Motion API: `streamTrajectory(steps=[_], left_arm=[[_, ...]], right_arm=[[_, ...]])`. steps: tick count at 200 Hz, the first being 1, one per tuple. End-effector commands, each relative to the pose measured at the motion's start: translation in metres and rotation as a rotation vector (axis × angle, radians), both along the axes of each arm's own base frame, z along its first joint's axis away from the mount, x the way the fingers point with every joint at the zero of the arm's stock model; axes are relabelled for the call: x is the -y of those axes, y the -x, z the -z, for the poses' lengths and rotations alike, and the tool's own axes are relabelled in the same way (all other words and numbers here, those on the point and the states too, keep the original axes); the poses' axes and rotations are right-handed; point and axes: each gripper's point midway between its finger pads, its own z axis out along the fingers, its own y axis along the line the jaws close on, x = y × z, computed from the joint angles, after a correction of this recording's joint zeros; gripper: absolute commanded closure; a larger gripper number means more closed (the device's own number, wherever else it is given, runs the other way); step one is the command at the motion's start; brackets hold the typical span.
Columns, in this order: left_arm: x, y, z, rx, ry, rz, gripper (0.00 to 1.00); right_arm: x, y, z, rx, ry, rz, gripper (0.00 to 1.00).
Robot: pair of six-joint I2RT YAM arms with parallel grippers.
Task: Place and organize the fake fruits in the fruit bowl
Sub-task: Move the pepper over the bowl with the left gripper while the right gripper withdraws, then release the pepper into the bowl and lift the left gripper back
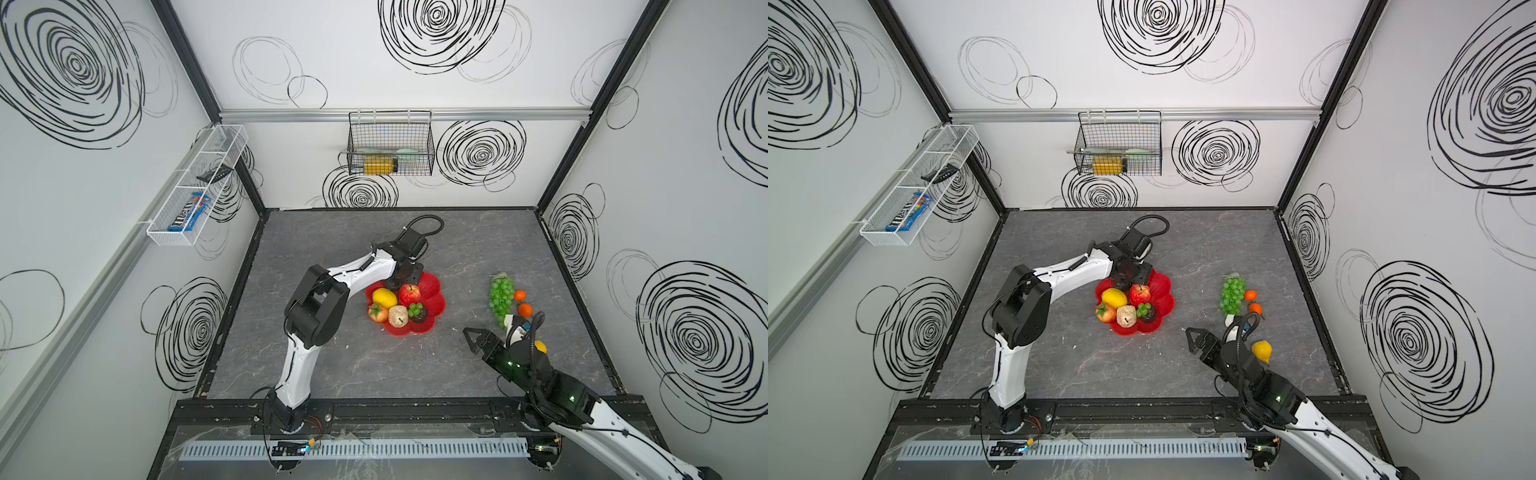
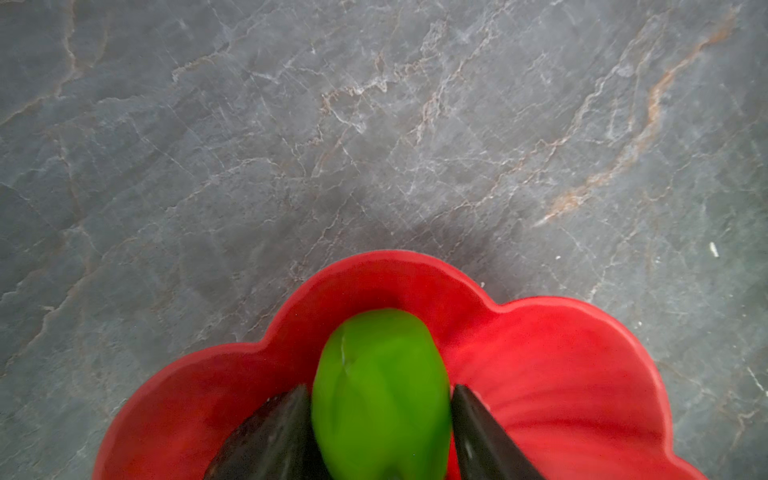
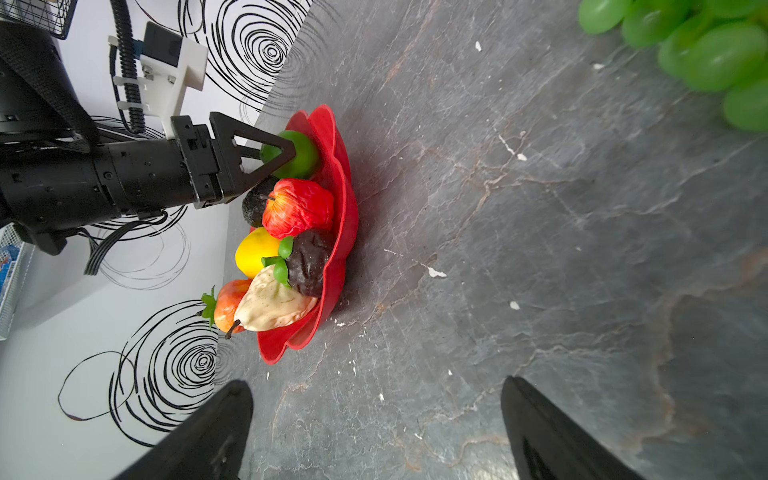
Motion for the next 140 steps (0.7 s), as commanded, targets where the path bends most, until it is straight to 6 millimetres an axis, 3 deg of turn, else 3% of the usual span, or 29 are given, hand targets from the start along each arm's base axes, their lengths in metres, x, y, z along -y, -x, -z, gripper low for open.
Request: streamTrajectory(steps=[1, 63, 117, 140], left_arm=[[-0.003, -0.008, -0.003, 0.008, 0.000, -0.004, 0.38], [-0.003, -0.008, -0.023, 0.044, 0.037, -0.010, 0.37], [0.004, 0.002, -0.073, 0.129, 0.174, 0.001, 0.32], [-0.002, 0.015, -0.099, 0.190, 0.249, 0.000, 0.32]], right_arm=[[0.009, -0.001, 0.001, -0.006, 0.049, 0.026, 0.03], [0.010, -0.005, -0.004, 0.009, 0.072, 0.035, 0.03], [0.046, -0.014, -0.030, -0.014, 0.318, 0.144, 0.03], [0.037, -0.018, -0.021, -0.069, 0.390, 0.097, 0.03]])
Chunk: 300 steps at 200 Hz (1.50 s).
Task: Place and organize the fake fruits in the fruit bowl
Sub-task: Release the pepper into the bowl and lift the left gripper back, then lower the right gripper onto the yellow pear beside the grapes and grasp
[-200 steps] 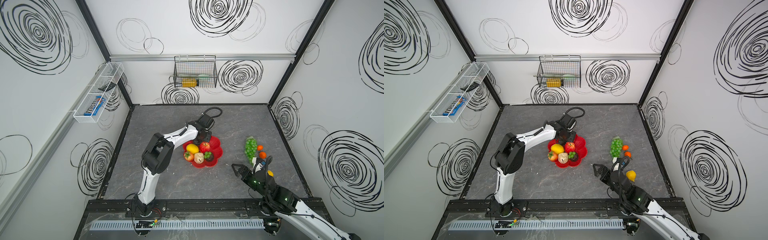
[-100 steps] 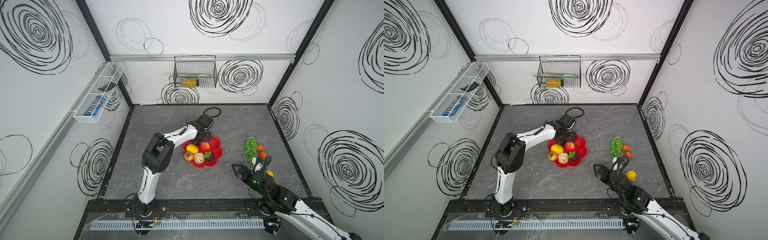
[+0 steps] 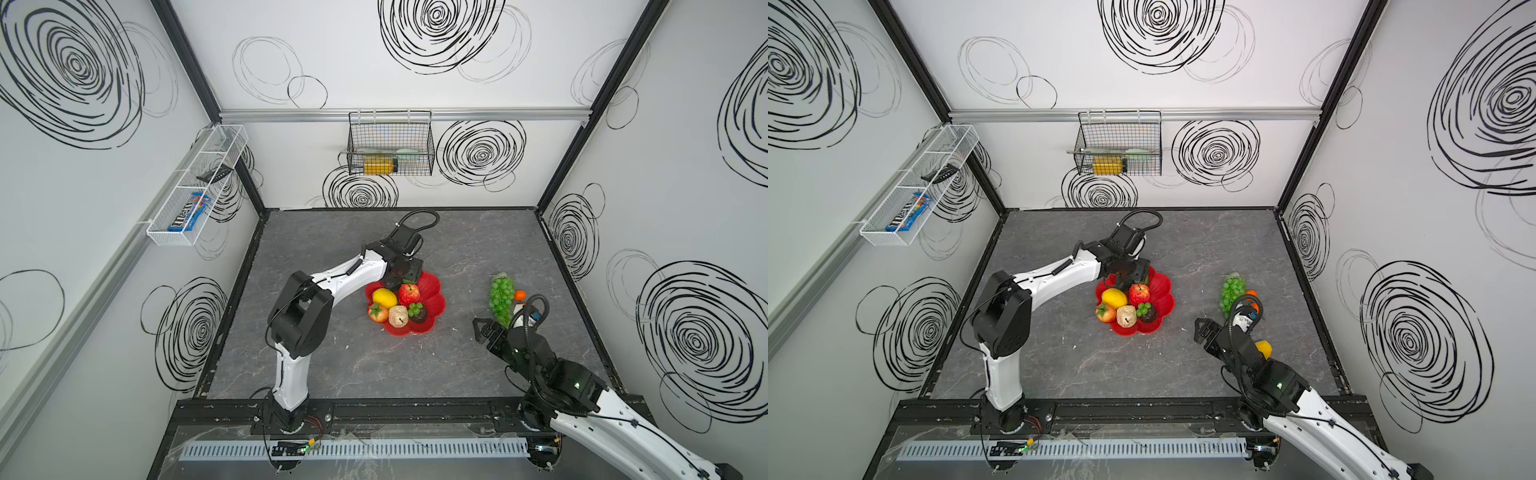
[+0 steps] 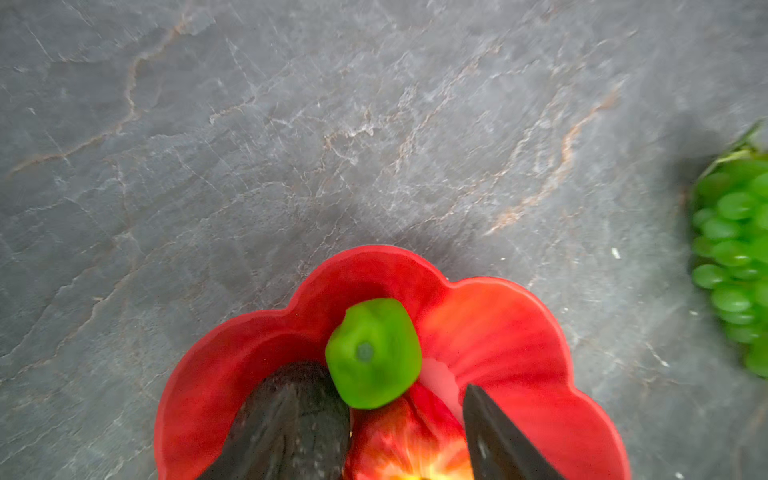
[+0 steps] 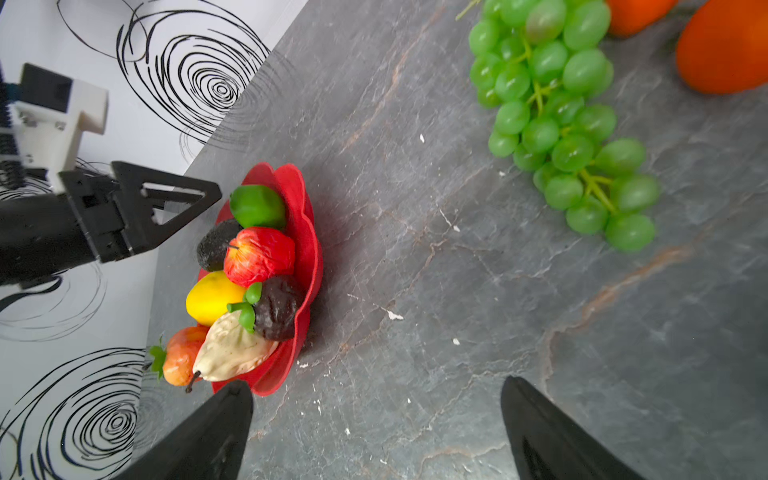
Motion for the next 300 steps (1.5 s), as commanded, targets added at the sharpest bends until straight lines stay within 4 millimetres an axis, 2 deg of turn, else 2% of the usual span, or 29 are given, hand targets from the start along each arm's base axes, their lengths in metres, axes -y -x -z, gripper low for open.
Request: streamTrajectory(steps=[1, 22, 36, 39, 57, 80, 112, 134, 158, 178, 223, 262, 273, 300], left_arm=[[0.002, 0.006, -0.049, 0.112, 0.137, 0.000, 0.32], [-0.015, 0.025, -0.077, 0.214, 0.227, -0.032, 0.30], [-0.032, 0.041, -0.087, 0.283, 0.282, -0.074, 0.27], [-0.035, 0.045, -0.094, 0.308, 0.303, -0.081, 0.27], [-0.062, 0.070, -0.094, 0.368, 0.376, -0.141, 0.25], [-0.091, 0.096, -0.078, 0.412, 0.404, -0.183, 0.23], [-0.123, 0.116, -0.048, 0.429, 0.365, -0.248, 0.21], [-0.133, 0.123, -0.038, 0.451, 0.356, -0.259, 0.20], [-0.145, 0.125, -0.030, 0.463, 0.328, -0.284, 0.18], [-0.144, 0.127, -0.031, 0.470, 0.340, -0.275, 0.18], [-0.141, 0.126, -0.030, 0.464, 0.346, -0.270, 0.18], [-0.148, 0.127, -0.031, 0.482, 0.334, -0.294, 0.18], [-0.151, 0.127, -0.032, 0.489, 0.331, -0.304, 0.17], [-0.152, 0.126, -0.031, 0.489, 0.337, -0.309, 0.17]], right_arm=[[0.009, -0.002, 0.013, -0.060, 0.156, -0.006, 0.03], [0.010, -0.003, 0.026, -0.154, 0.243, -0.003, 0.03], [0.021, -0.003, 0.030, -0.211, 0.305, 0.062, 0.03], [0.024, -0.003, 0.030, -0.220, 0.318, 0.081, 0.03], [0.045, -0.005, 0.023, -0.253, 0.393, 0.205, 0.03], [0.075, 0.002, 0.014, -0.336, 0.466, 0.402, 0.03], [0.102, 0.015, 0.032, -0.559, 0.465, 0.547, 0.03], [0.124, 0.028, 0.045, -0.663, 0.441, 0.642, 0.03], [0.142, 0.032, 0.043, -0.681, 0.423, 0.709, 0.03], [0.150, 0.032, 0.045, -0.690, 0.364, 0.739, 0.03], [0.146, 0.027, 0.048, -0.686, 0.161, 0.724, 0.03], [0.150, 0.029, 0.051, -0.715, 0.111, 0.765, 0.03], [0.145, 0.025, 0.055, -0.718, 0.059, 0.745, 0.00], [0.138, 0.024, 0.061, -0.720, -0.006, 0.738, 0.02]])
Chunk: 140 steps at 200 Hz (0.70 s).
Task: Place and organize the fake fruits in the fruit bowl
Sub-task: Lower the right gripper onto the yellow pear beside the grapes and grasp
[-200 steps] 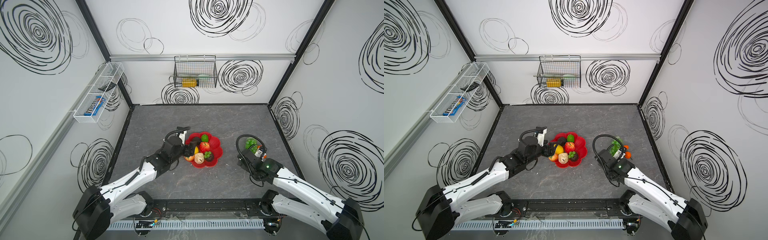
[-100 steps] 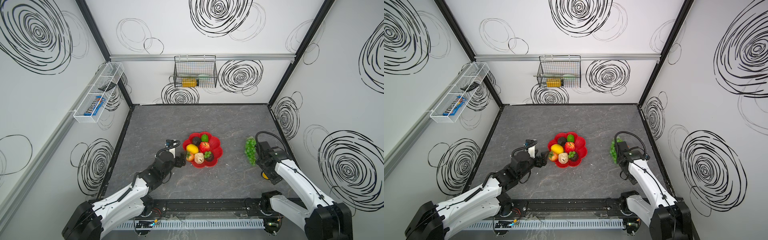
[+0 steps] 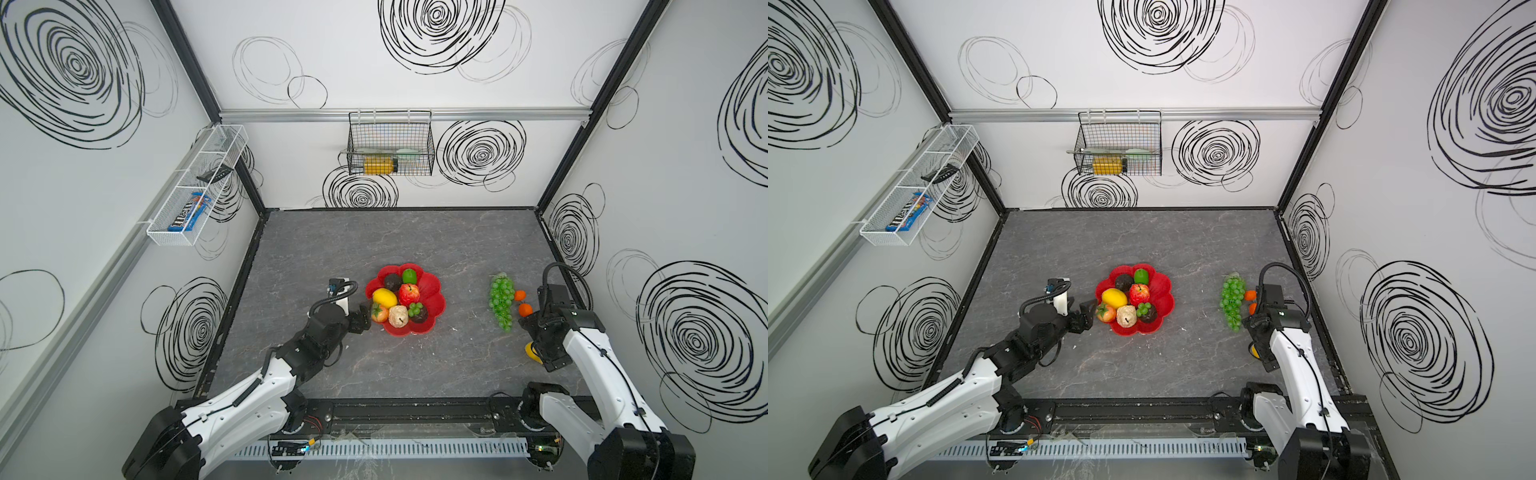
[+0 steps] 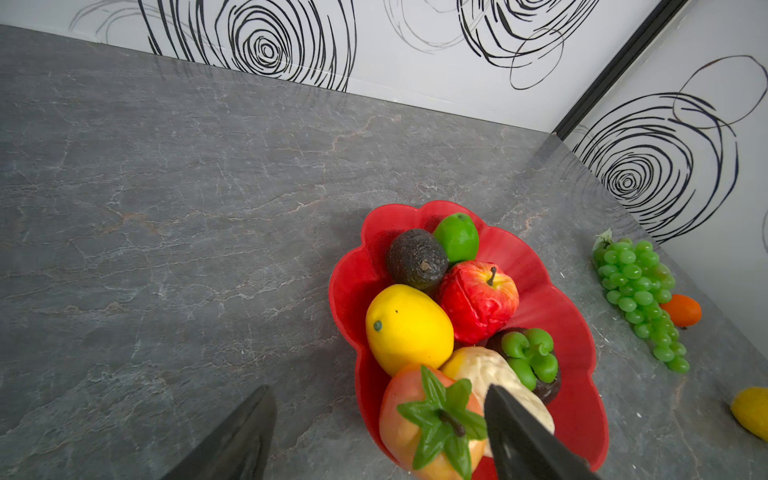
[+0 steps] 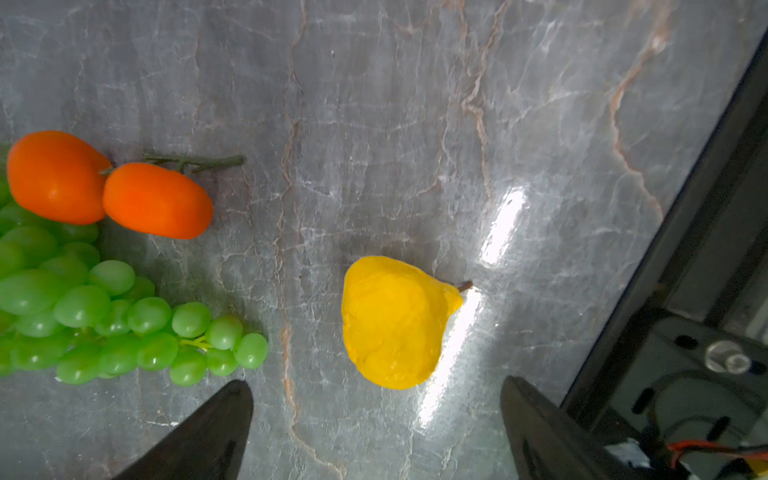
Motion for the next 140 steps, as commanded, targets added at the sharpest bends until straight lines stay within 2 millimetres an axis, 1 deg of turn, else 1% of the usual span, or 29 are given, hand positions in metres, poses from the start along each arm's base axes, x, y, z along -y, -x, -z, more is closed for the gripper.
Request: streamTrajectory(steps=[1, 15, 51, 67, 78, 83, 87, 98, 119, 140], left_arm=[[-0.005, -0.005, -0.009, 0.042, 0.021, -0.034, 0.17], [-0.007, -0.005, -0.008, 0.039, 0.018, -0.040, 0.17], [-0.010, -0.004, -0.014, 0.057, 0.029, -0.052, 0.17], [-0.013, -0.003, -0.016, 0.066, 0.035, -0.062, 0.17], [-0.014, -0.003, -0.017, 0.071, 0.040, -0.064, 0.17], [-0.014, -0.002, -0.018, 0.074, 0.044, -0.062, 0.17], [-0.014, -0.002, -0.019, 0.074, 0.044, -0.062, 0.17], [-0.015, -0.002, -0.021, 0.078, 0.046, -0.065, 0.17], [-0.017, -0.001, -0.021, 0.080, 0.041, -0.074, 0.16], [-0.017, 0.000, -0.024, 0.086, 0.052, -0.071, 0.16]], right_arm=[[-0.010, 0.001, 0.010, 0.007, -0.066, -0.012, 0.03], [-0.010, 0.002, 0.011, 0.007, -0.068, -0.004, 0.03], [-0.009, 0.007, 0.015, -0.028, -0.073, 0.051, 0.02], [-0.008, 0.006, 0.016, -0.037, -0.071, 0.067, 0.02], [-0.015, 0.003, 0.025, -0.030, -0.114, 0.059, 0.02], [-0.019, 0.004, 0.031, -0.030, -0.139, 0.061, 0.05], [-0.023, 0.005, 0.037, -0.035, -0.163, 0.063, 0.06], [-0.025, 0.012, 0.046, -0.072, -0.178, 0.088, 0.07], [-0.021, 0.017, 0.052, -0.127, -0.155, 0.103, 0.07], [-0.024, 0.017, 0.058, -0.153, -0.174, 0.103, 0.07]])
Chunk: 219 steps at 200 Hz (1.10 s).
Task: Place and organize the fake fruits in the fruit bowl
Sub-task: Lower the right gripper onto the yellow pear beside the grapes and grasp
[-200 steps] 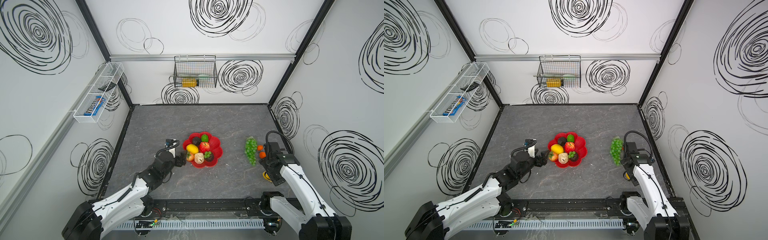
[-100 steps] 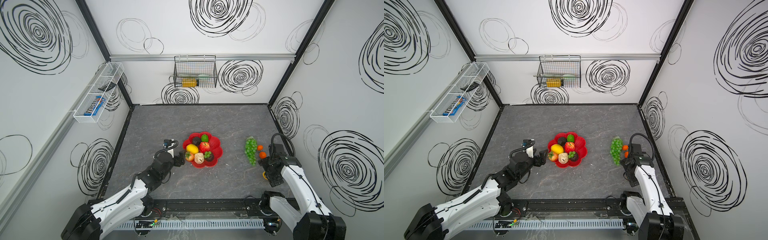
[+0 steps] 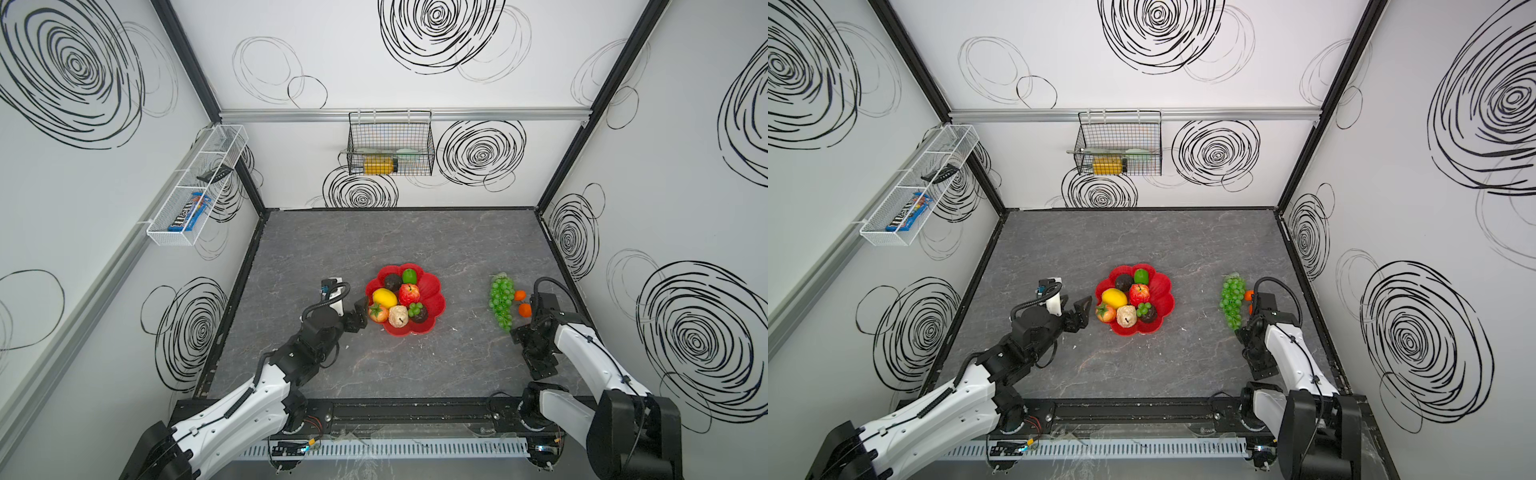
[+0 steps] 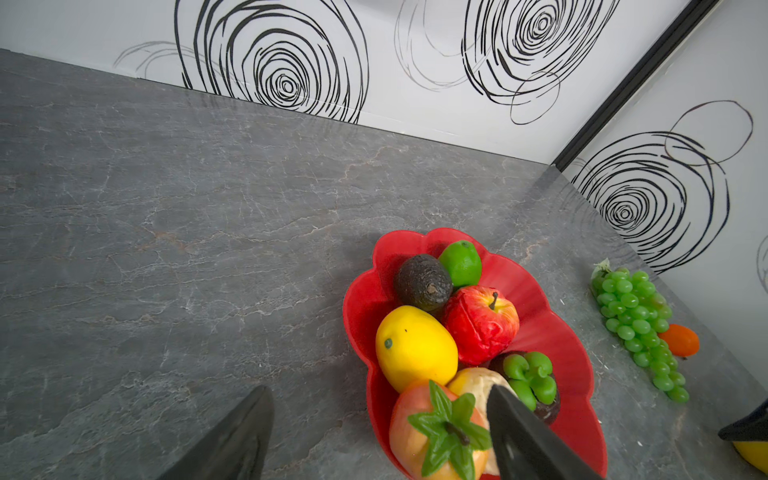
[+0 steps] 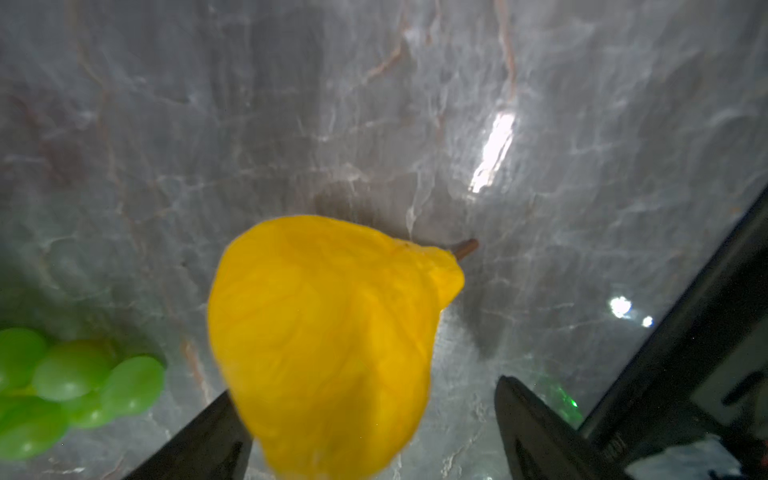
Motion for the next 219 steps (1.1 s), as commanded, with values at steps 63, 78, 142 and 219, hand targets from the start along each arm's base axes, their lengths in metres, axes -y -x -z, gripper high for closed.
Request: streamTrajectory(steps=[63, 78, 142, 219], left_arm=[[-0.004, -0.001, -0.006, 0.021, 0.025, -0.024, 0.15], [-0.005, -0.001, -0.007, 0.024, 0.028, -0.025, 0.15], [-0.006, -0.003, -0.003, 0.017, 0.012, -0.035, 0.15], [-0.007, -0.004, 0.000, 0.012, 0.003, -0.040, 0.15]], right_arm=[[-0.002, -0.005, 0.008, 0.026, 0.037, -0.030, 0.14], [0.004, -0.006, 0.010, 0.033, 0.054, -0.027, 0.17], [0.030, -0.006, 0.015, -0.005, 0.158, 0.003, 0.27], [0.036, -0.010, 0.018, 0.013, 0.166, -0.015, 0.58]])
